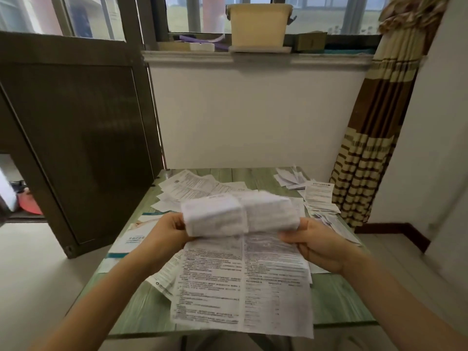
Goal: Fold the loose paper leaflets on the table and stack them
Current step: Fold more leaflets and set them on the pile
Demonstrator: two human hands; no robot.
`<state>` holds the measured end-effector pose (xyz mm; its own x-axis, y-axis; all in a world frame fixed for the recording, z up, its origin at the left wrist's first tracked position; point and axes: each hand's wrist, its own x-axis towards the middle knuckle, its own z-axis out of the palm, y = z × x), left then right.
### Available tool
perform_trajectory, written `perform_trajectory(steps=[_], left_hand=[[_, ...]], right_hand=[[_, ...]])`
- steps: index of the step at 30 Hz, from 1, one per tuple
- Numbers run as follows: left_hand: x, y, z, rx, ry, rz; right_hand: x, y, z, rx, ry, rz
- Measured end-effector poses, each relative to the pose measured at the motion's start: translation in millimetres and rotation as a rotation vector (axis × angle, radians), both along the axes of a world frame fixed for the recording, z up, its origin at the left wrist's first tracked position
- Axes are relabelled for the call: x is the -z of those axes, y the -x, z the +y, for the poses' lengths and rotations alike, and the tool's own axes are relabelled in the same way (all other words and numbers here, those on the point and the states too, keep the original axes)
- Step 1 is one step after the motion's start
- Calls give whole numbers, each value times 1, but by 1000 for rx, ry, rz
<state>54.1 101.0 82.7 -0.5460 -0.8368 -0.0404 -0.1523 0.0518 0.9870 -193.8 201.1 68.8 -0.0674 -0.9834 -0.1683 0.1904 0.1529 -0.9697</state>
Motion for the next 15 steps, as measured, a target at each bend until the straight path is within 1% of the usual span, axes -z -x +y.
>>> perform_trajectory(steps=[2, 5, 6, 7, 9, 11, 13, 15], left_hand=[[2, 1, 0, -25, -48, 27], [7, 3, -2, 13, -330, 205], [5, 3, 2, 5, -402, 259], [6, 3, 5, -13, -419, 291], [12, 4, 11, -142, -319, 220], [11, 5, 11, -186, -371, 224], [11, 5, 2, -33, -512, 230], [11, 3, -3, 61, -567, 179]], right_hand=[[1, -3, 0, 17, 45, 25], [-2, -7, -1, 41, 126, 137], [0, -6, -3, 80, 131, 190], [0, -6, -5, 107, 133, 245], [-1, -7, -7, 133, 149, 339], [-3, -8, -5, 113, 141, 427], [-5, -7, -3, 63, 125, 487], [-5, -7, -2, 17, 103, 510]])
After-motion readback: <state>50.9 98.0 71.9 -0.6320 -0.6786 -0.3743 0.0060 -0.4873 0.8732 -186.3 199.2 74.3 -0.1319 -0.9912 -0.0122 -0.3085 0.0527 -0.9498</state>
